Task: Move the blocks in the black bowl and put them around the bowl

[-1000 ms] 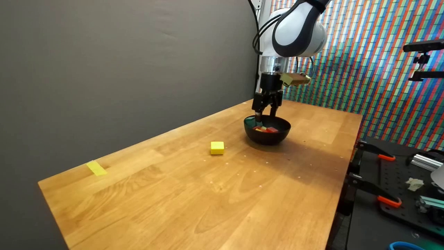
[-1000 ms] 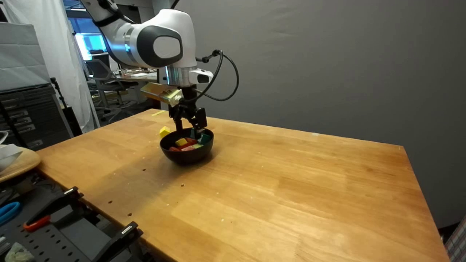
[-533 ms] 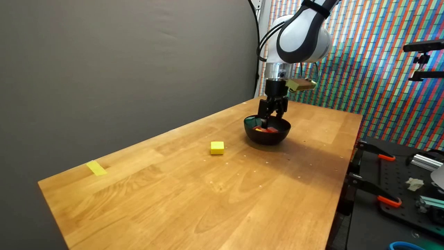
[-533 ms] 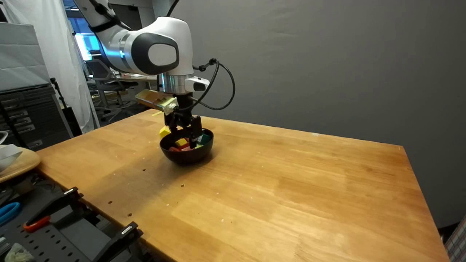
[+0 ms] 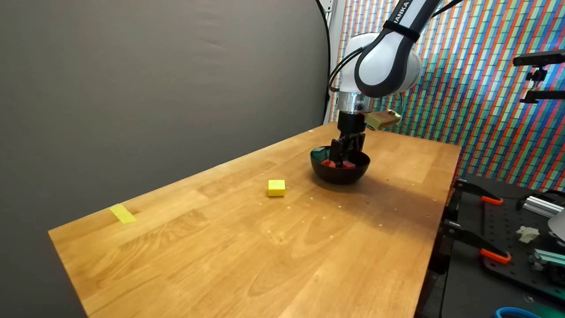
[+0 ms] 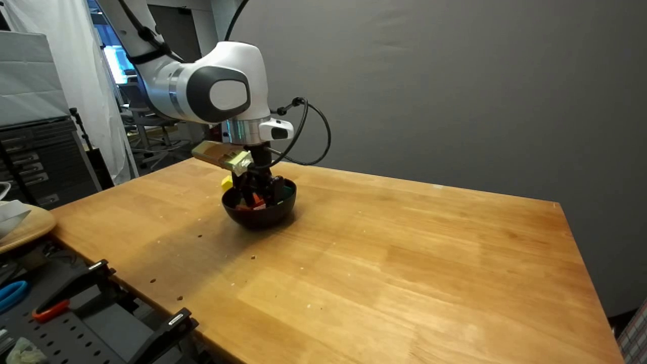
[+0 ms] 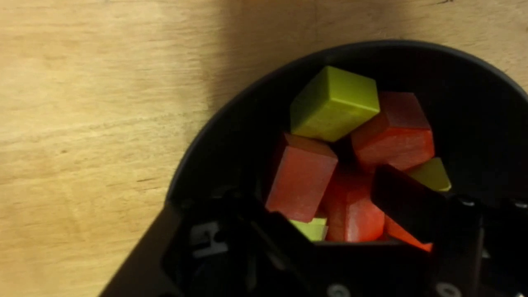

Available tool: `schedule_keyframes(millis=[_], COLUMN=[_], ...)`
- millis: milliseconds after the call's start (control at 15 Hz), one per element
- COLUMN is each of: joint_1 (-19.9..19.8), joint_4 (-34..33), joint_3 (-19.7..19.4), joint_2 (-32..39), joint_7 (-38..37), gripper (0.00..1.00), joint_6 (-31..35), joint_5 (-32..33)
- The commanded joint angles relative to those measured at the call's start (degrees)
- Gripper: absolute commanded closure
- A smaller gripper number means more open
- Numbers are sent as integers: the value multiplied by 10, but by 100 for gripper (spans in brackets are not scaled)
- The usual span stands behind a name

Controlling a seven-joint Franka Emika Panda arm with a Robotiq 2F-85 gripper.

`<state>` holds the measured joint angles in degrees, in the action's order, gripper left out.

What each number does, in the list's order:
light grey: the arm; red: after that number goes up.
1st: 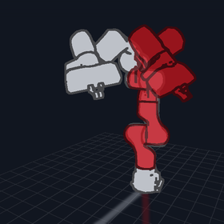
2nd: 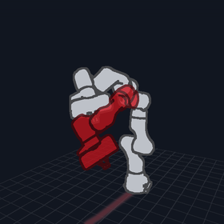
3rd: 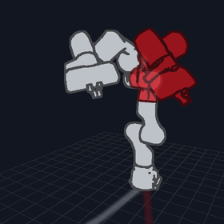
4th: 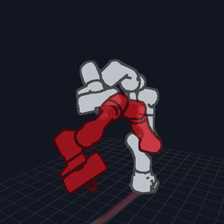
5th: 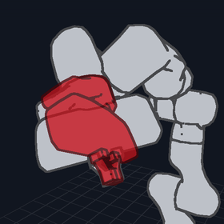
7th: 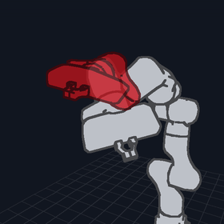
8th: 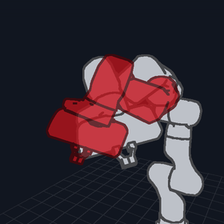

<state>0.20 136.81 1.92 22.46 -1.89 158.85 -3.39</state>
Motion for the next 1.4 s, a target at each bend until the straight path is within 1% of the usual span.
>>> schedule_keyframes(millis=[0,67,200,400,467,600,733,800,933,1067,1267,1333], joint_1=[2,1,1,4,5,5,6,8,8,7,10,10], joint_4=[-7,-8,-10,-3,2,13,17,18,19,19,20,21], joint_3=[-2,-1,-3,-6,-6,-5,-5,-8,-6,-3,-6,-6], joint_2=[16,15,13,-2,-13,-35,-50,-54,-59,-57,-47,-45], joint_7=[0,0,-4,-6,-4,-1,-2,-6,-5,-4,-8,-8], gripper=[48,47,72,95,100,100,96,72,68,55,31,24], joint_6=[25,25,26,22,21,17,15,16,13,12,16,17], joint_5=[0,-2,-3,1,3,4,4,8,6,2,4,4])
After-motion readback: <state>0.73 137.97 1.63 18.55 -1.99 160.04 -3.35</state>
